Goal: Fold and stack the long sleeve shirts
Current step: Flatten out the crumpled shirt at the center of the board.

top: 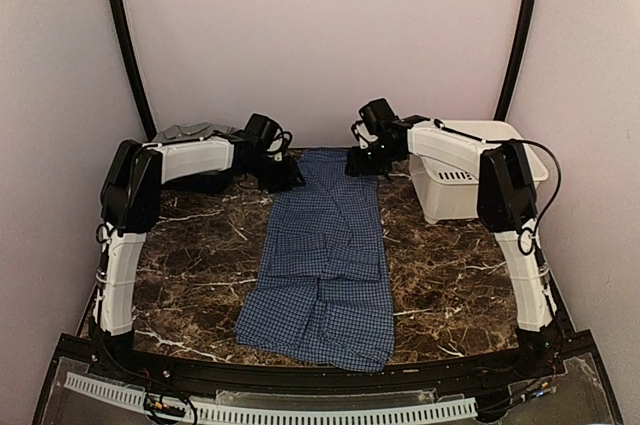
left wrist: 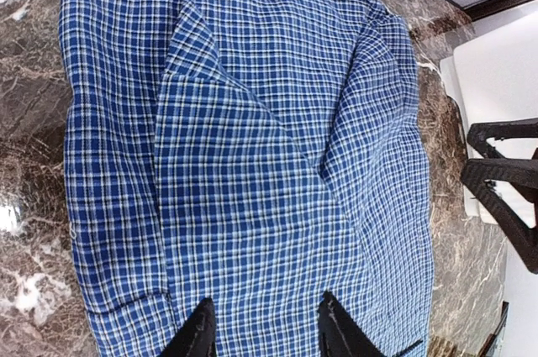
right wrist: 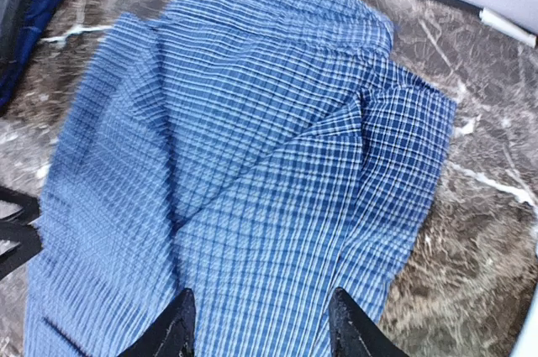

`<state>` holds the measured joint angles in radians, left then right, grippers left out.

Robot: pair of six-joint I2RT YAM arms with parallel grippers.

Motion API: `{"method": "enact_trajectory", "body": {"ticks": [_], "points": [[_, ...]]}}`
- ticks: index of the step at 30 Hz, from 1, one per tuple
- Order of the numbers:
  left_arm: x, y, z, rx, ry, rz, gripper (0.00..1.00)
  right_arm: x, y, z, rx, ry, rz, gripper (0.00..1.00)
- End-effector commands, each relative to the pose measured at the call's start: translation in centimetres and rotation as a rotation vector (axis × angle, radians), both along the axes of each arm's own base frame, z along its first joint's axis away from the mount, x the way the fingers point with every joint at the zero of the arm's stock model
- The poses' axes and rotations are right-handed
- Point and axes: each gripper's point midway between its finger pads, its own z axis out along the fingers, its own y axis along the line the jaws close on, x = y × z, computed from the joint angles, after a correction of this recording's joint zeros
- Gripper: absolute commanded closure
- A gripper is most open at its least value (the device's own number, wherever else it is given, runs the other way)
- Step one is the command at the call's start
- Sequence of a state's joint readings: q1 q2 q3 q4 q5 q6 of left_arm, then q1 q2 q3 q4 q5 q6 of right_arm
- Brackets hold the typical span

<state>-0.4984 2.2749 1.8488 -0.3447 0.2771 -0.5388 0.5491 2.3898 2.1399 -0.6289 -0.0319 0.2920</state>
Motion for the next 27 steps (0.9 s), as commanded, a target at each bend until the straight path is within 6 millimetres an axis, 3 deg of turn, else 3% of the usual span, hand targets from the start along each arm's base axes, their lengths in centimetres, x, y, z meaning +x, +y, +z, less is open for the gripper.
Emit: {"method": "enact_trajectory", "body": {"ticks": [1, 4, 10, 14, 19, 22, 27], "points": [[-2.7, 0.1, 4.5, 0.001, -0.033, -0.062, 0.58, -2.2, 1.0, 7.5, 0.073, -0.115, 0.022, 0.47], [-5.0, 0.7, 5.3, -0.001, -0.026, -0.073, 0.57, -4.4, 1.6, 8.5, 0.076, -0.124, 0.043, 0.47], [-10.2, 2.1, 5.4, -0.044, 0.016, -0.091, 0.56, -10.4, 1.8, 8.4, 0.101, -0.113, 0.094, 0.48], [-14.1, 2.6, 4.1, -0.046, 0.074, -0.115, 0.56, -14.6, 1.6, 7.3, 0.119, -0.082, 0.124, 0.49], [-18.7, 3.2, 1.0, 0.014, 0.158, -0.136, 0.56, -19.5, 1.7, 4.3, 0.072, -0.028, 0.168, 0.5], [-19.5, 3.6, -0.3, 0.038, 0.17, -0.137, 0.55, -21.1, 1.6, 2.3, 0.072, 0.012, 0.169, 0.5], [-17.6, 4.0, -1.2, 0.13, 0.137, -0.112, 0.54, -21.3, 0.8, 0.4, 0.046, 0.035, 0.12, 0.5]]}}
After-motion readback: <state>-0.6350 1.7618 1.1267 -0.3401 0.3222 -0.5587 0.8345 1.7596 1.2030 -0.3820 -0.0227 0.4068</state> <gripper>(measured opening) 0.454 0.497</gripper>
